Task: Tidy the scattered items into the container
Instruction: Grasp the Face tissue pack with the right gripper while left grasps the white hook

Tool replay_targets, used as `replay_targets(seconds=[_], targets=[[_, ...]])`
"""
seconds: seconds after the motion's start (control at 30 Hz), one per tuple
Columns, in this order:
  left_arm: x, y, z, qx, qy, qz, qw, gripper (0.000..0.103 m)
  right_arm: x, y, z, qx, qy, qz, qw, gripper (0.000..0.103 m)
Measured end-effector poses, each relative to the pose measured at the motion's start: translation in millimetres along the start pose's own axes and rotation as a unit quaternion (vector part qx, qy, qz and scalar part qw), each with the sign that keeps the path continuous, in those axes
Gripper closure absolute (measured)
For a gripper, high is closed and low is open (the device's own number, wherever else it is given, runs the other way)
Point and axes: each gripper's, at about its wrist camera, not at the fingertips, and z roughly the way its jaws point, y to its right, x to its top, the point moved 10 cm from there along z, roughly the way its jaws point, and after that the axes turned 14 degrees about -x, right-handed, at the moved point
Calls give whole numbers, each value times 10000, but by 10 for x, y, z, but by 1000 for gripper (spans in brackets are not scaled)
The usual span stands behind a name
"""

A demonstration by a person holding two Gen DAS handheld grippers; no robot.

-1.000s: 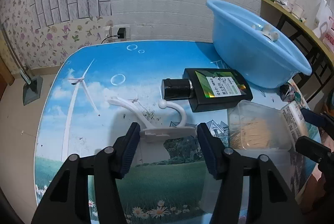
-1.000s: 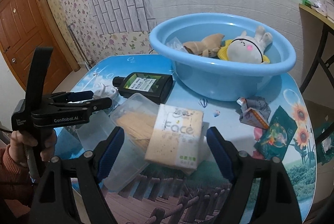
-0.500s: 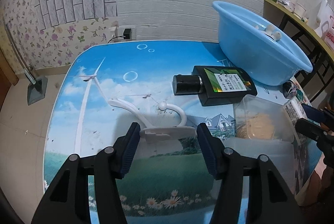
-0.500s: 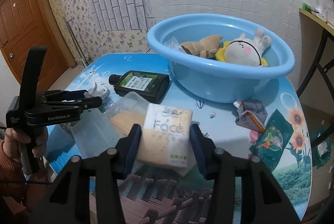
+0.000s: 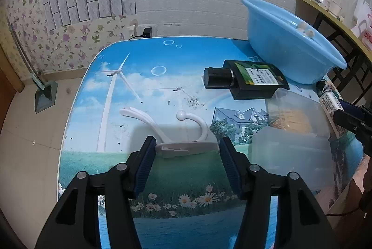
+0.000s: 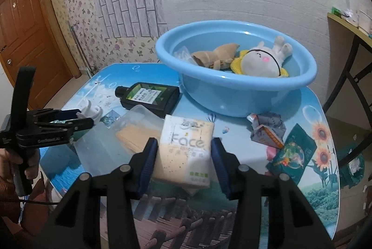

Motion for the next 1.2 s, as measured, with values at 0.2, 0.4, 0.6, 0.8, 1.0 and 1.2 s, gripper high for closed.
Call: replay_targets(seconds=[0.2, 0.4, 0.6, 0.8, 1.0, 1.2], targets=[[6, -21, 59, 115, -33, 17, 9999, 41, -31, -18, 22, -9, -85, 29, 10000, 53], [64, -24, 108, 134, 28, 15, 9999, 39, -57, 3, 7, -4, -110, 47, 9999, 53], [89, -26, 74, 82, 127, -31, 9999, 47, -96, -23, 24, 17, -161, -2, 9999, 53], [152, 14, -45, 26, 281, -25, 9996, 47, -77, -4, -28, 63, -35, 25, 10000, 56], [246, 102, -175, -25, 406, 73, 9991, 47, 9, 11, -148, 163, 169, 75, 9997, 56], [385, 223, -368, -80, 597, 203, 9980, 47, 98, 14, -250, 261, 352, 89, 9990, 56]])
